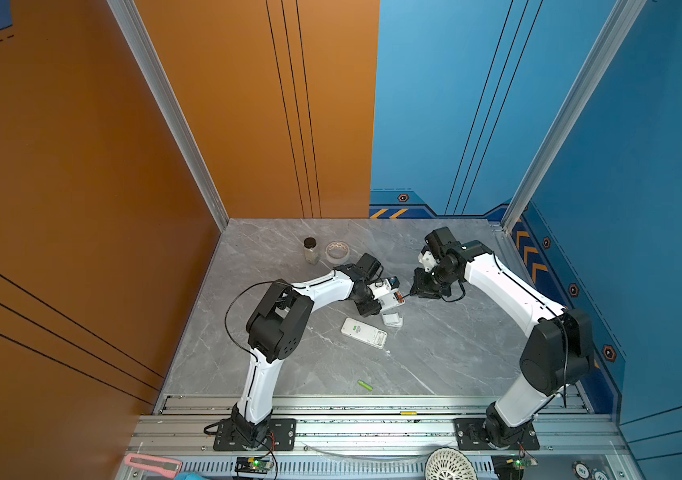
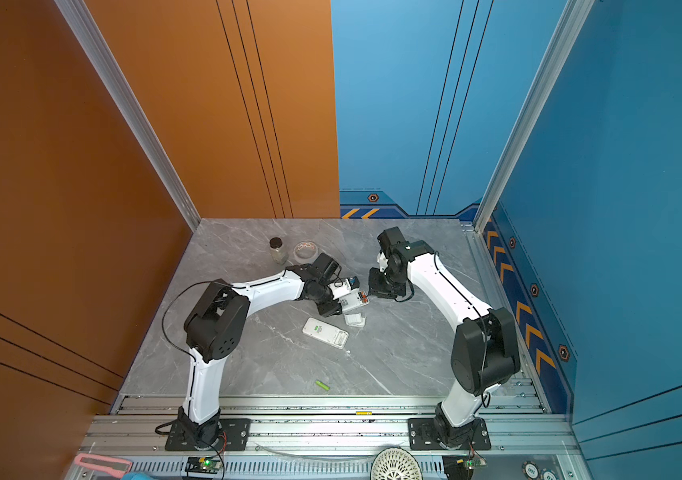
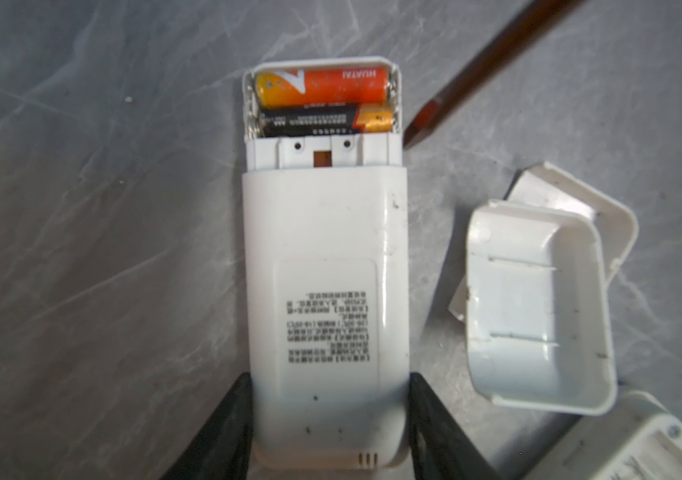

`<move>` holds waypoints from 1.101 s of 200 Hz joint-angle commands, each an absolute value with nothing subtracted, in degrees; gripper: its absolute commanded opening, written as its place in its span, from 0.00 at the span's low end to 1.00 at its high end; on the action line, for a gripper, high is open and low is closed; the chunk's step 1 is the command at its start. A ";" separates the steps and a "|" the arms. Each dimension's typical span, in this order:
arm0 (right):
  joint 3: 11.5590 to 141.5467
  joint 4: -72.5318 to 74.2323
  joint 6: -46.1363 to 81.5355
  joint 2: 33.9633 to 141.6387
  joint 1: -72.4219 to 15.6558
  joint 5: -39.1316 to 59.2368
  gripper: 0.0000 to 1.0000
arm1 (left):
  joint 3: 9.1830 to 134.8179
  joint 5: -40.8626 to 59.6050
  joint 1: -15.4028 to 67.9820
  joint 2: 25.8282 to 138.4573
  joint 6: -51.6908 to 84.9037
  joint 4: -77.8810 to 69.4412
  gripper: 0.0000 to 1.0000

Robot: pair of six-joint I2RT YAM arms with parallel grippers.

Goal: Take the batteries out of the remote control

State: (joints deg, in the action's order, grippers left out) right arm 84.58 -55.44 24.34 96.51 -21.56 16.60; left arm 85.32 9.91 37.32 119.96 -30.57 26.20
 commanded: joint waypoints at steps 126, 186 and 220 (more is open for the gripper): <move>91.08 -63.46 16.88 101.43 -25.42 7.19 0.00 | 83.24 6.93 39.11 119.71 -32.89 26.24 0.35; 92.20 -63.15 17.05 102.06 -25.22 7.94 0.00 | 83.50 6.86 39.19 119.88 -32.87 26.25 0.35; 92.15 -63.19 16.96 102.88 -25.40 8.09 0.00 | 83.50 6.79 39.19 119.97 -32.98 26.28 0.35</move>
State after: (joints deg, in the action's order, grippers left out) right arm 90.83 -62.00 17.78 101.69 -25.19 8.71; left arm 84.77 7.51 38.33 119.57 -31.88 25.19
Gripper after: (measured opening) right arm 0.276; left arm 0.540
